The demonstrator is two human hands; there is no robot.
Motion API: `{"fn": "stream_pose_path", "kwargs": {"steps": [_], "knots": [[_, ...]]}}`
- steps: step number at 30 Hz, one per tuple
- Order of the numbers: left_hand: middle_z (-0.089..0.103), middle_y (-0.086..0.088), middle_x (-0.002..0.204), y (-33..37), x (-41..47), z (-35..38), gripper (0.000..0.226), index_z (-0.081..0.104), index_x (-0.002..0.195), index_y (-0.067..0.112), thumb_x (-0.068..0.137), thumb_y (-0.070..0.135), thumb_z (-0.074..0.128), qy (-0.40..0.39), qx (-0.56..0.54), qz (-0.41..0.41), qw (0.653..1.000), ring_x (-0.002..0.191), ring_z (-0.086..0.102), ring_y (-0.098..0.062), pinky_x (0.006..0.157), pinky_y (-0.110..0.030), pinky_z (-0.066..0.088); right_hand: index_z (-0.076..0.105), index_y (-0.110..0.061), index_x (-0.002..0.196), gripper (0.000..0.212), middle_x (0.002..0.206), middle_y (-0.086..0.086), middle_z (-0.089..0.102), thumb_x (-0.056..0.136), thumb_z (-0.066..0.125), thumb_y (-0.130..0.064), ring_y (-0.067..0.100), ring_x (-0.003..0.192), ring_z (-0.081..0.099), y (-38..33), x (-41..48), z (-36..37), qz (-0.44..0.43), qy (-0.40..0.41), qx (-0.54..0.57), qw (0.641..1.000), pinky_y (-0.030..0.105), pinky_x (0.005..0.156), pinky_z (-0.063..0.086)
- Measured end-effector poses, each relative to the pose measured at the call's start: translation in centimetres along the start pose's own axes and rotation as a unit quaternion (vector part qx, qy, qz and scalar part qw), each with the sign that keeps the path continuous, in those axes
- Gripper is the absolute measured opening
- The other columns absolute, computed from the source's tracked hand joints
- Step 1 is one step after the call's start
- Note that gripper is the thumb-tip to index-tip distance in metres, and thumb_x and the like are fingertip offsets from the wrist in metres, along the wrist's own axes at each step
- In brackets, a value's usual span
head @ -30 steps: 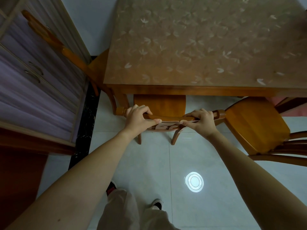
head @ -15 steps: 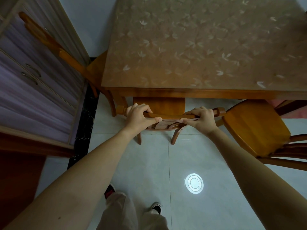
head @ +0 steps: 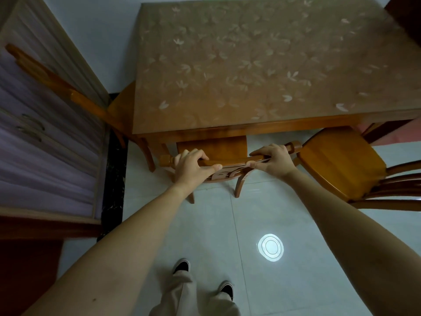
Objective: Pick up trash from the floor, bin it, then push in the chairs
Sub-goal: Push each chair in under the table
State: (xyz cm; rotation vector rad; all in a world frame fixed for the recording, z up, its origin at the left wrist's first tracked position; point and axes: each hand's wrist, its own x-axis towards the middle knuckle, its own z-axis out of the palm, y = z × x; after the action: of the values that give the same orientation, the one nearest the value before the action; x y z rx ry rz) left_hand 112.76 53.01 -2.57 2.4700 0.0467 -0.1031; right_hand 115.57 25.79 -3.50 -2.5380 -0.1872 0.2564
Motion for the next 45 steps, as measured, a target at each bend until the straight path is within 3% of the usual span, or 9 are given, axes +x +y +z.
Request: {"fn": "stream_pose_path", "kwargs": {"steps": [4, 7, 12, 14, 19, 23, 30, 40, 45], "knots": [[0.059, 0.014, 0.106, -1.3, -0.8, -0.7, 0.043, 0.057, 0.099, 0.033, 0.075, 0.069, 0.061, -0.037, 0.040, 0.065, 0.996, 0.107, 0.047, -0.014, 0.097, -0.033, 0.030, 0.057, -0.029, 0.131, 0.074, 0.112, -0.010, 0.064, 0.070, 0.067, -0.068, 0.010, 0.104, 0.060, -2.4, -2.2, 0.5, 0.085, 0.022, 0.077, 0.993, 0.041, 0.095, 0.053], [0.057, 0.008, 0.127, -2.0, -1.7, -2.0, 0.055, 0.055, 0.126, 0.029, 0.082, 0.062, 0.059, -0.067, 0.059, 0.121, 0.989, 0.123, 0.046, -0.017, 0.106, -0.036, 0.029, 0.048, -0.031, 0.139, 0.062, 0.131, -0.002, 0.058, 0.083, 0.068, -0.047, 0.014, 0.120, 0.054, -5.4, -4.8, 0.9, 0.101, 0.103, 0.073, 0.987, 0.043, 0.103, 0.047], [0.043, 0.008, 0.146, -1.0, -3.7, -5.3, 0.065, 0.039, 0.143, 0.028, 0.090, 0.066, 0.036, -0.063, 0.111, 0.234, 0.964, 0.138, 0.033, -0.013, 0.118, -0.037, 0.014, 0.047, -0.027, 0.141, 0.055, 0.141, -0.001, 0.052, 0.093, 0.051, -0.053, 0.017, 0.133, 0.042, -10.1, -10.5, 1.2, 0.091, 0.193, -0.007, 0.977, 0.042, 0.111, 0.035], [0.042, 0.007, 0.148, -0.7, -4.7, -6.3, 0.067, 0.038, 0.145, 0.027, 0.093, 0.067, 0.022, -0.054, 0.123, 0.294, 0.946, 0.140, 0.032, -0.013, 0.119, -0.038, 0.011, 0.049, -0.027, 0.140, 0.052, 0.140, -0.002, 0.053, 0.095, 0.045, -0.054, 0.017, 0.132, 0.044, -11.2, -12.9, 1.6, 0.099, 0.216, -0.029, 0.971, 0.040, 0.109, 0.035], [0.047, 0.006, 0.145, -1.0, -7.6, -6.7, 0.057, 0.045, 0.141, 0.025, 0.098, 0.056, 0.026, -0.062, 0.077, 0.378, 0.920, 0.138, 0.036, -0.014, 0.117, -0.040, 0.017, 0.053, -0.027, 0.138, 0.044, 0.139, -0.002, 0.054, 0.099, 0.044, -0.046, 0.017, 0.129, 0.047, -12.9, -19.1, 3.8, 0.159, 0.277, -0.037, 0.947, 0.041, 0.106, 0.041], [0.045, 0.005, 0.147, -2.6, -10.3, -5.2, 0.065, 0.042, 0.144, 0.022, 0.098, 0.059, 0.014, -0.130, 0.092, 0.409, 0.898, 0.139, 0.034, -0.014, 0.118, -0.043, 0.020, 0.051, -0.025, 0.139, 0.047, 0.141, 0.002, 0.053, 0.100, 0.037, -0.049, 0.022, 0.129, 0.048, -13.4, -24.2, 6.5, 0.217, 0.291, -0.061, 0.930, 0.040, 0.106, 0.039], [0.046, 0.007, 0.146, -1.7, -13.9, -1.8, 0.061, 0.042, 0.144, 0.024, 0.098, 0.057, 0.020, -0.222, 0.106, 0.453, 0.857, 0.139, 0.034, -0.013, 0.116, -0.036, 0.023, 0.042, -0.024, 0.146, 0.056, 0.140, 0.000, 0.053, 0.097, 0.033, -0.051, 0.021, 0.129, 0.048, -12.0, -33.0, 8.8, 0.313, 0.300, -0.062, 0.899, 0.037, 0.105, 0.036], [0.055, 0.005, 0.136, 12.1, -19.3, 6.2, 0.060, 0.051, 0.137, 0.019, 0.099, 0.056, 0.021, -0.223, 0.084, 0.497, 0.835, 0.129, 0.047, -0.014, 0.109, -0.042, 0.036, 0.048, -0.021, 0.142, 0.055, 0.137, 0.002, 0.056, 0.096, 0.037, -0.048, 0.025, 0.126, 0.052, -1.8, -43.8, 3.4, 0.352, 0.361, -0.053, 0.862, 0.042, 0.101, 0.043], [0.059, 0.001, 0.133, 21.9, -25.7, 12.8, 0.068, 0.055, 0.133, 0.018, 0.097, 0.060, 0.016, -0.223, 0.061, 0.500, 0.835, 0.125, 0.052, -0.018, 0.106, -0.036, 0.035, 0.052, -0.019, 0.139, 0.052, 0.131, 0.000, 0.060, 0.095, 0.039, -0.044, 0.022, 0.122, 0.053, 3.9, -52.0, -1.2, 0.359, 0.393, -0.055, 0.845, 0.039, 0.098, 0.045]]}}
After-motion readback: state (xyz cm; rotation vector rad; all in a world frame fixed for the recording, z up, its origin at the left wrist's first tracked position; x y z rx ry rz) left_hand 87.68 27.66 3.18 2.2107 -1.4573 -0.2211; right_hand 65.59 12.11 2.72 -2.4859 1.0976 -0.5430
